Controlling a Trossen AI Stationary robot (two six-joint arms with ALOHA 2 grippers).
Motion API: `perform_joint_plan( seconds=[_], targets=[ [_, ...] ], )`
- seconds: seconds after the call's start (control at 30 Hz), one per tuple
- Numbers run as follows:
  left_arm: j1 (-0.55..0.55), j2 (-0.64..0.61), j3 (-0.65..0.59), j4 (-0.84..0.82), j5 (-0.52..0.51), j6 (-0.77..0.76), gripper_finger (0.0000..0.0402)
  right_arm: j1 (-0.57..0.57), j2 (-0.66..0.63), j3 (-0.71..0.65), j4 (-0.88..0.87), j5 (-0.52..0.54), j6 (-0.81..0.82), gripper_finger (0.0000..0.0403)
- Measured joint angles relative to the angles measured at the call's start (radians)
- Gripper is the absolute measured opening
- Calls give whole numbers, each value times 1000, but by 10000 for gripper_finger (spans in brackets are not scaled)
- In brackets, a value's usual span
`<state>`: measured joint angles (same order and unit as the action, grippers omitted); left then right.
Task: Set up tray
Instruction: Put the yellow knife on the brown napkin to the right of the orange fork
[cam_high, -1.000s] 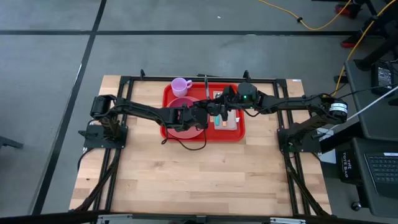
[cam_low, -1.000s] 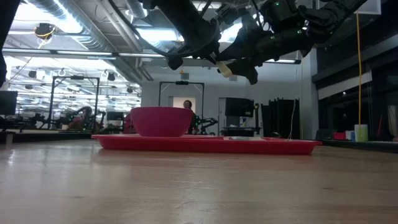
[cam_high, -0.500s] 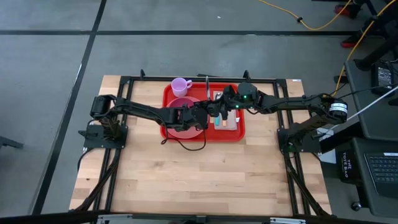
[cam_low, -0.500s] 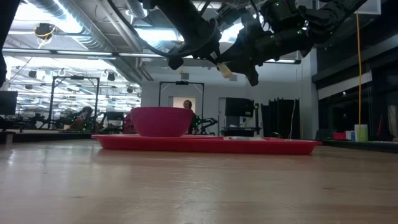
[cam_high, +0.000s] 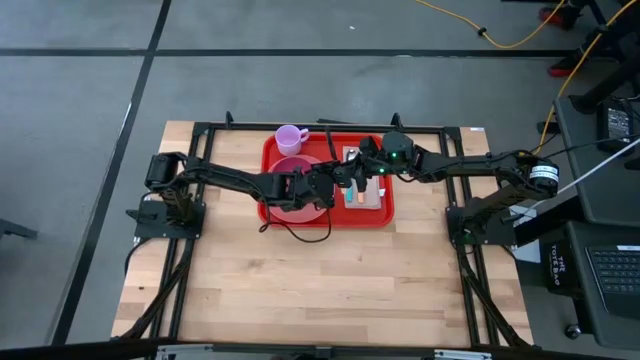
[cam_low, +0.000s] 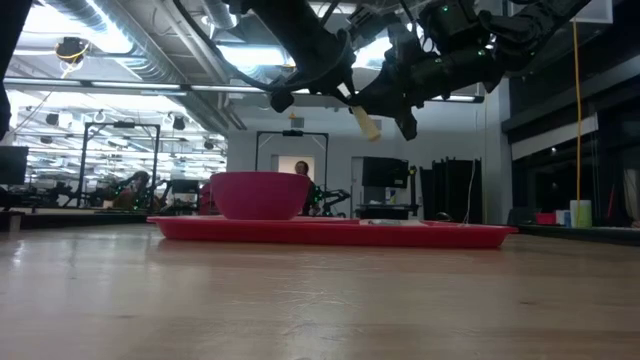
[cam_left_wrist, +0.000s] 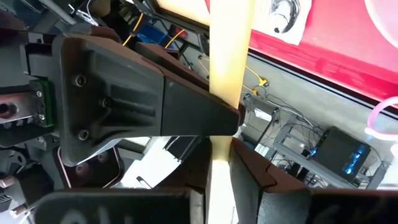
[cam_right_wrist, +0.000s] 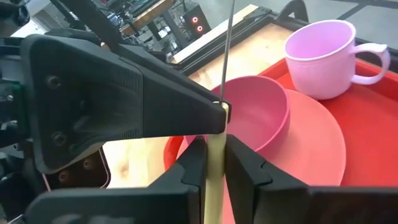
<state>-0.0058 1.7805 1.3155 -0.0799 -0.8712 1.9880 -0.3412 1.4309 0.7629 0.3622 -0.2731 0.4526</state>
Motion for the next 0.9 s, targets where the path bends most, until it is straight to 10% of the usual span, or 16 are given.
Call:
perform_joint_plan(
  seconds=[0.9],
  targets=[
    [-113,0,0,1,-119,-317,118,-16,0,0,-19,-16,-43,42]
  ],
)
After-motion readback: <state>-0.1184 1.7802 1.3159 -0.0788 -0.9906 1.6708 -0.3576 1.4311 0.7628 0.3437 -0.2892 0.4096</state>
